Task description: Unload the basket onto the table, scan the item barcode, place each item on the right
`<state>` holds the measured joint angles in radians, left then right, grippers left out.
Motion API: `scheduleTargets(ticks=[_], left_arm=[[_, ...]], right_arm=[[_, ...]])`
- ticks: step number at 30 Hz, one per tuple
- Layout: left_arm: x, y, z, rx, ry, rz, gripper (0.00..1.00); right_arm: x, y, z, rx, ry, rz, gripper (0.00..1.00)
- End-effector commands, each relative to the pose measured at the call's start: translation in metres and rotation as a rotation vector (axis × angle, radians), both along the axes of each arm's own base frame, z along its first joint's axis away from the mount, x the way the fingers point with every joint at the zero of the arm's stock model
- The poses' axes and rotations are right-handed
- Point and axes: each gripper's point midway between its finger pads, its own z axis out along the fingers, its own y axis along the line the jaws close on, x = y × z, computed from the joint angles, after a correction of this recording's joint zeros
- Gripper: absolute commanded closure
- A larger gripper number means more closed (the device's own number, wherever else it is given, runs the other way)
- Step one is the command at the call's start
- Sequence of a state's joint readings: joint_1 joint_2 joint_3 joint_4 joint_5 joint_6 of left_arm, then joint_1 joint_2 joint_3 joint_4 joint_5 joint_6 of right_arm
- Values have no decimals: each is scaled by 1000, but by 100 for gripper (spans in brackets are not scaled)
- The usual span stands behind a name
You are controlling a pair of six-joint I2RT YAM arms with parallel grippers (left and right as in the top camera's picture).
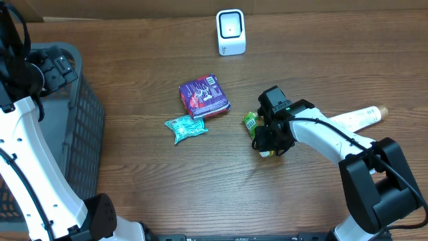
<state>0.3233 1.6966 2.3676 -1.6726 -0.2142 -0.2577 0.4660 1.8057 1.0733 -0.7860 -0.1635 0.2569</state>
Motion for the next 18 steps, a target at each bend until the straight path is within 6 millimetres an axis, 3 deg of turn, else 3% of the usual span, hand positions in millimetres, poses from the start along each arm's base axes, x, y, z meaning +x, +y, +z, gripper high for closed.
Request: scheduleTargets(ticks=[1, 6, 9, 13, 18], left_arm=[[1, 3, -3, 6, 15, -3, 0], [1, 3, -3, 6, 15, -3, 0], [1, 3, -3, 6, 15, -3, 1], [1, 3, -3, 6, 15, -3, 0], [1, 3, -3, 6, 15, -3, 0]], right_arm=[[13, 3, 6, 8, -44, 3, 71], [8, 13, 10, 66, -14, 10, 94], [7, 22, 21, 123, 13, 13, 96], [15, 29, 52, 193, 8, 4, 96], [26, 37, 107, 298, -66, 23, 96]])
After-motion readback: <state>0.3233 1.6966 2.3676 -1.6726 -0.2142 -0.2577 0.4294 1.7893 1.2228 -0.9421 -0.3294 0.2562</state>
